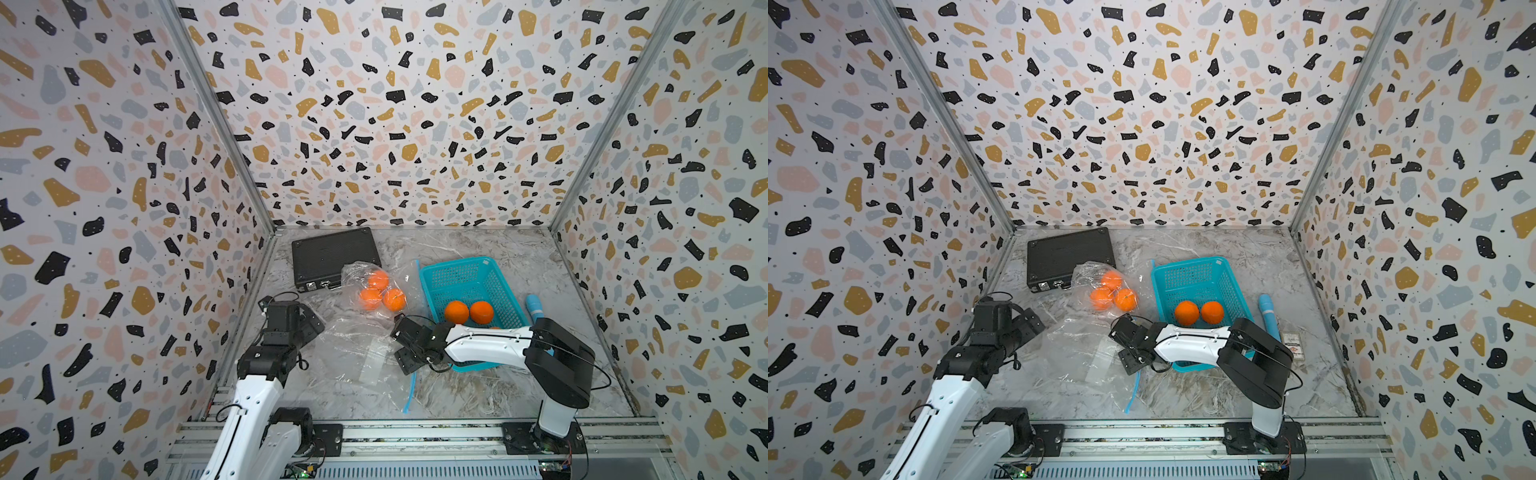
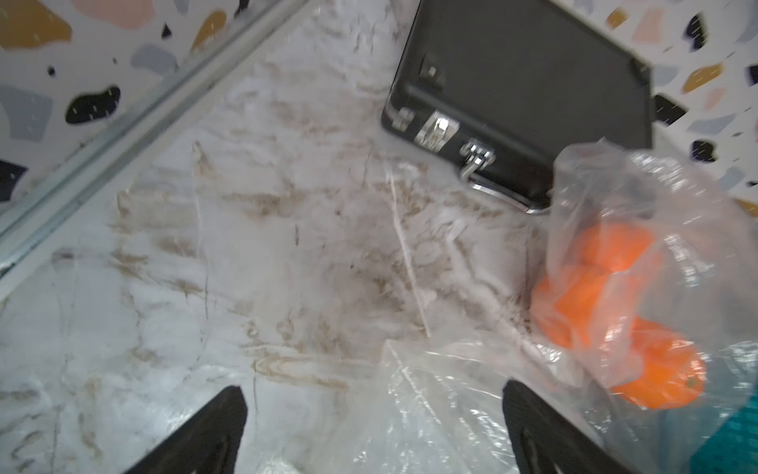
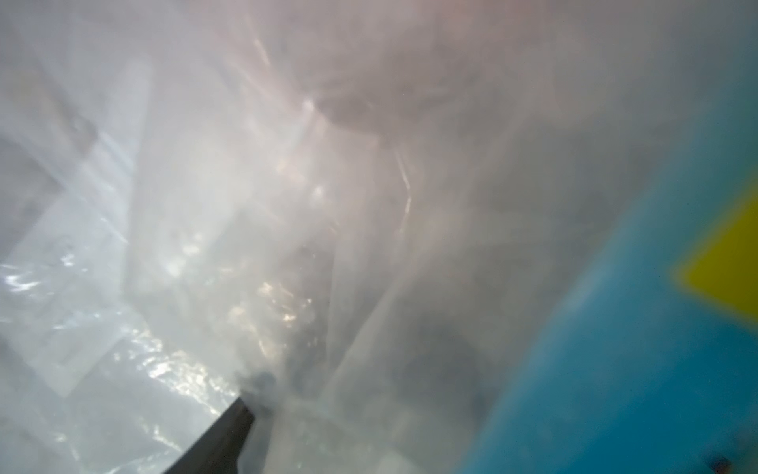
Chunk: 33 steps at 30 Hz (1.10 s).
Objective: Open the zip-top bag and take out the orange
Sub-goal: Adjust the zipper food storage bag at the center of the board, then adjust the basket at the center of the board.
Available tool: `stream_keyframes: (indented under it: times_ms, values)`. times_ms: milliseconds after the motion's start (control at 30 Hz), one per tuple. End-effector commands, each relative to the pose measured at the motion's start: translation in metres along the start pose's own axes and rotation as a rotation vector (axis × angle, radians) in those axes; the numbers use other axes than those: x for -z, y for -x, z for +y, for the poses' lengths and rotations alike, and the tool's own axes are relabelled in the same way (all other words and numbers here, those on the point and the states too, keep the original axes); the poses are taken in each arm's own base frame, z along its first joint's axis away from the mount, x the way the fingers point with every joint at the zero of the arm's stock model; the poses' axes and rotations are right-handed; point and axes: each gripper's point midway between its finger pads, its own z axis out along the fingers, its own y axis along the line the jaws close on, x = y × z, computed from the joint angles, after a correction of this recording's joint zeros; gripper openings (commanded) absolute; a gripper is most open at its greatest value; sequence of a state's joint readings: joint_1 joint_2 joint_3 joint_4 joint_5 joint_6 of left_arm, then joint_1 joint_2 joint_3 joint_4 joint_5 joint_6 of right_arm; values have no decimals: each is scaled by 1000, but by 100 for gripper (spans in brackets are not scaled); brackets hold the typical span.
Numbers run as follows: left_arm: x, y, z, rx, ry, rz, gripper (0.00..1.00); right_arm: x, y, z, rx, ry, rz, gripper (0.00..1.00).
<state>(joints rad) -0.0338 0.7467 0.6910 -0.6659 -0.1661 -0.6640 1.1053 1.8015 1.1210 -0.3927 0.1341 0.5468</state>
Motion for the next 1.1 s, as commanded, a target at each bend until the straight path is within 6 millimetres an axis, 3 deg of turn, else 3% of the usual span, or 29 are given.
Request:
stream_keyframes:
  times_ms: [0, 133, 233, 367, 533, 567, 733, 867, 1000, 1067]
  values:
    - [12, -4, -20, -34, -103, 64, 100, 10, 22, 13, -16, 51, -44, 77]
    - [19, -14, -69, 13, -404, 103, 99, -1, 40, 31, -45, 117, -56, 77]
    - [12, -25, -93, 36, -532, 177, 100, -11, 57, 47, -65, 185, -77, 76]
    - [-8, -28, -106, 55, -571, 217, 100, -7, 65, 53, -72, 228, -97, 76]
    - [-20, -45, -127, -30, -542, 209, 100, 23, 58, 31, -96, 253, -132, 77]
    - [-22, -48, -129, -43, -525, 202, 100, 29, 63, 13, -119, 240, -155, 77]
    - [-50, -47, -152, -51, -513, 217, 99, 58, 71, -8, -80, 235, -213, 78]
    - [-62, -54, -175, -88, -514, 207, 99, 56, 79, -27, -116, 245, -203, 78]
    - [-56, -57, -182, -104, -504, 163, 100, 51, 79, -32, -125, 241, -220, 78]
    - [-49, -55, -183, -98, -517, 140, 100, 51, 81, -44, -123, 165, -230, 78]
